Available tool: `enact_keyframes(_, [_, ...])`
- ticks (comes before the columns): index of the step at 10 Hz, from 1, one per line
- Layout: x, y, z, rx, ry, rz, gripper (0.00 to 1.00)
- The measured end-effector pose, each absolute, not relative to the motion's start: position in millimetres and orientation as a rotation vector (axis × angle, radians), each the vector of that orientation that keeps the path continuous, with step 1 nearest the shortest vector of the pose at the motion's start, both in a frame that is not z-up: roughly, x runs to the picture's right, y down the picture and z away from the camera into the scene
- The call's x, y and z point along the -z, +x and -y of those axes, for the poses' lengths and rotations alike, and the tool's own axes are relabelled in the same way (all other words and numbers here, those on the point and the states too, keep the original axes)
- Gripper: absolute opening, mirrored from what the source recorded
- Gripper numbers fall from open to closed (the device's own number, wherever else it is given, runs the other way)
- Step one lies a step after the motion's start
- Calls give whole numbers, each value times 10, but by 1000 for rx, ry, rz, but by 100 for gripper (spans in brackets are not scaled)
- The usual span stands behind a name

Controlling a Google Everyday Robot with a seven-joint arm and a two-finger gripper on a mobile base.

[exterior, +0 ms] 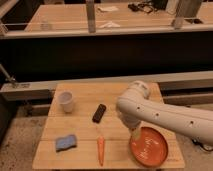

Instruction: Drag the pepper across the table

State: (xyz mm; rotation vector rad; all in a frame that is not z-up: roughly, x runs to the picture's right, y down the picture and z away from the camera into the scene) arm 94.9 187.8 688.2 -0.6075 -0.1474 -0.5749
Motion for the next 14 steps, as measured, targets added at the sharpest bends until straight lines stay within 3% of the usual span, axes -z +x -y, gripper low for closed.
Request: enact_keyframes(14, [-7110, 358, -2318, 930, -618, 246, 80])
